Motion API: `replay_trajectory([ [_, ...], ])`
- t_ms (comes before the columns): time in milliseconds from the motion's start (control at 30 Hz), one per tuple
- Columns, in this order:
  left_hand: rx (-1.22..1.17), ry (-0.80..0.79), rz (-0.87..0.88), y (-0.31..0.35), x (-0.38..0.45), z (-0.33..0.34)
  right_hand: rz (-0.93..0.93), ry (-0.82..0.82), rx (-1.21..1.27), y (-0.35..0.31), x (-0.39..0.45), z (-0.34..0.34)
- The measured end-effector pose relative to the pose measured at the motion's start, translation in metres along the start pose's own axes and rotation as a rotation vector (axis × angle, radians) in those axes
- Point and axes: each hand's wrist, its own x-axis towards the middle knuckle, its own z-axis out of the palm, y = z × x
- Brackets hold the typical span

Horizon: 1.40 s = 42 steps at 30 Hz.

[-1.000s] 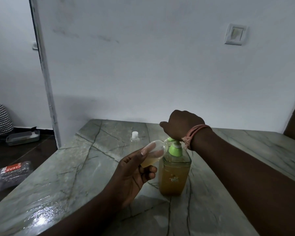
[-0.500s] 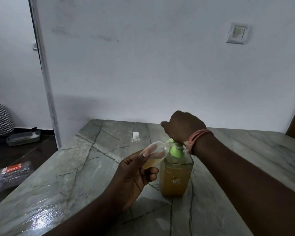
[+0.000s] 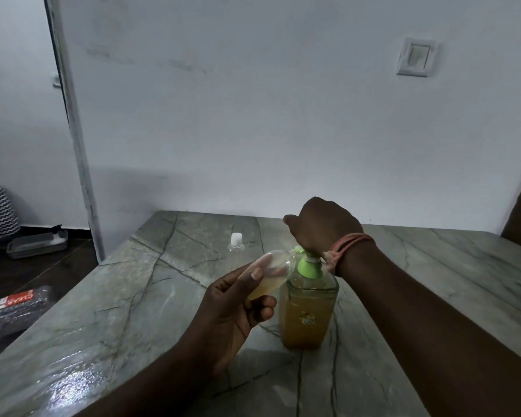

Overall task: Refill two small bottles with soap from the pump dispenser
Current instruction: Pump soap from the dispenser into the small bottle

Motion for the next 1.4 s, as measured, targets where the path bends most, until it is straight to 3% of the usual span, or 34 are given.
replay_trajectory([
  [433,0.041,0.029,0.014,0.0,0.0013,-0.0012,-0.014,0.086,-0.082,-0.005,-0.0036,-0.0008],
  [633,0.042,0.033,-0.002,-0.0003,0.0001,0.0009,0.021,0.024,-0.019,0.0009,-0.0064,-0.0007],
  [1233,0.04,0.036,-0.004,0.003,-0.0016,0.0022,0.022,0.036,-0.047,-0.0042,-0.0055,-0.0001],
  [1400,0.032,0.021,-0.001,0.0034,-0.0014,0.003,0.061,-0.049,0.003,0.0028,-0.0023,-0.0009],
])
